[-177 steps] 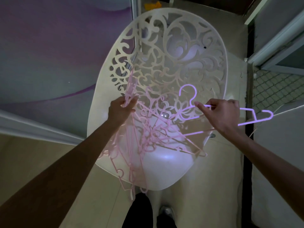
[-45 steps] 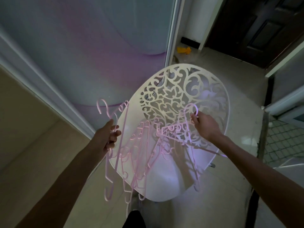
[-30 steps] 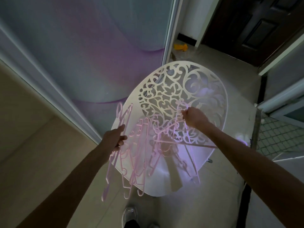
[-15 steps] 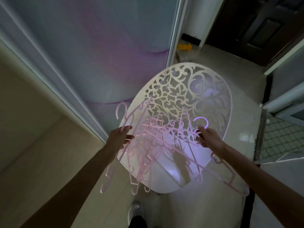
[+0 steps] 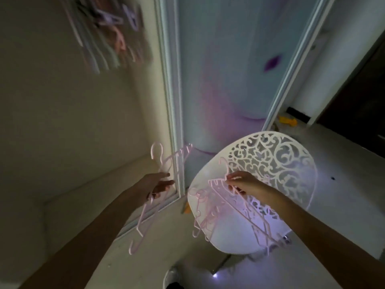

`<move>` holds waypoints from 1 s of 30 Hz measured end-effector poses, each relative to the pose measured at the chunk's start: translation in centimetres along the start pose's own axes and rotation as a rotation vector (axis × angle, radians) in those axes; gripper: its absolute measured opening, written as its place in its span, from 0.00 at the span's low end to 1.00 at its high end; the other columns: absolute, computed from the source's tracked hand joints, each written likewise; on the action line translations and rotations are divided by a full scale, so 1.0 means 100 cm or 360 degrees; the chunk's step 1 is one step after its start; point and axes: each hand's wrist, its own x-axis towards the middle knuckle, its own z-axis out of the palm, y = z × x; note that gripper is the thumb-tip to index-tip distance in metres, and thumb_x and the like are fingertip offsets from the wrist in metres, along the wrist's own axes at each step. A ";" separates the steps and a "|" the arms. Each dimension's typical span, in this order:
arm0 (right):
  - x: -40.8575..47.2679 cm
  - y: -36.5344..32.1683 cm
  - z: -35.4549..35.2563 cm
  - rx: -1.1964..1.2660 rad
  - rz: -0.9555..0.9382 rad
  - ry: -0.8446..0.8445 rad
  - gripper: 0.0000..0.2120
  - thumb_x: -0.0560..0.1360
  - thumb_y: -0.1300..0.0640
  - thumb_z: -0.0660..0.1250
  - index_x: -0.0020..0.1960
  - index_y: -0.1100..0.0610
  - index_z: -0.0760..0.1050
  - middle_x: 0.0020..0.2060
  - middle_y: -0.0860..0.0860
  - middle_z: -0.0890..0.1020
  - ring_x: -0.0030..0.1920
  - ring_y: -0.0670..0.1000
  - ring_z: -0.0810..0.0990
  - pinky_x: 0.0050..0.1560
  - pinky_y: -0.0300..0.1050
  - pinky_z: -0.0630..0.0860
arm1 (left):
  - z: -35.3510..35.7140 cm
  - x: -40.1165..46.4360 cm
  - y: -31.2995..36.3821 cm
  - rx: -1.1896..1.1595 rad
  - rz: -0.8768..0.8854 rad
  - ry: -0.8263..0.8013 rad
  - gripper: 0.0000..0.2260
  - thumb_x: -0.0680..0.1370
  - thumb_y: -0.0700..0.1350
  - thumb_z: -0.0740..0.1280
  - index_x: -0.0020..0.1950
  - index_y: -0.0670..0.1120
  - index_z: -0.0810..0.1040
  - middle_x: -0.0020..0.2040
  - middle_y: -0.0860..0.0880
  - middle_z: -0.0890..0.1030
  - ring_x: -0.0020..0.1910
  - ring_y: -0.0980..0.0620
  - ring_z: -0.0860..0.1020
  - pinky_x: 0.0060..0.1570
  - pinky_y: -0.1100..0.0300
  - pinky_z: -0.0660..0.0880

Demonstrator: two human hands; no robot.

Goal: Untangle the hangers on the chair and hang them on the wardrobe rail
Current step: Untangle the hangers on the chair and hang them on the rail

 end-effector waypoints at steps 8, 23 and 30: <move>-0.028 -0.140 0.086 -0.0296 -0.0407 -0.0278 0.03 0.74 0.64 0.66 0.45 0.57 0.77 0.29 0.53 0.79 0.23 0.46 0.73 0.25 0.36 0.67 | -0.119 -0.107 0.038 -0.0163 0.0228 0.0332 0.08 0.81 0.42 0.56 0.44 0.44 0.70 0.25 0.50 0.82 0.19 0.59 0.77 0.15 0.74 0.59; -0.045 -0.387 0.269 -0.0195 -0.1025 -0.0121 0.07 0.71 0.69 0.65 0.47 0.61 0.80 0.27 0.50 0.78 0.23 0.44 0.72 0.26 0.33 0.68 | -0.332 -0.148 0.155 -0.0652 0.0584 0.0400 0.08 0.81 0.41 0.55 0.42 0.46 0.67 0.27 0.50 0.82 0.23 0.58 0.79 0.30 0.64 0.63; -0.010 -0.467 0.311 -0.0082 -0.1179 0.0162 0.10 0.70 0.69 0.65 0.48 0.58 0.79 0.30 0.49 0.79 0.22 0.41 0.73 0.26 0.34 0.69 | -0.373 -0.124 0.214 -0.0301 0.0631 0.0596 0.09 0.80 0.41 0.58 0.40 0.45 0.71 0.24 0.54 0.80 0.21 0.59 0.75 0.27 0.66 0.65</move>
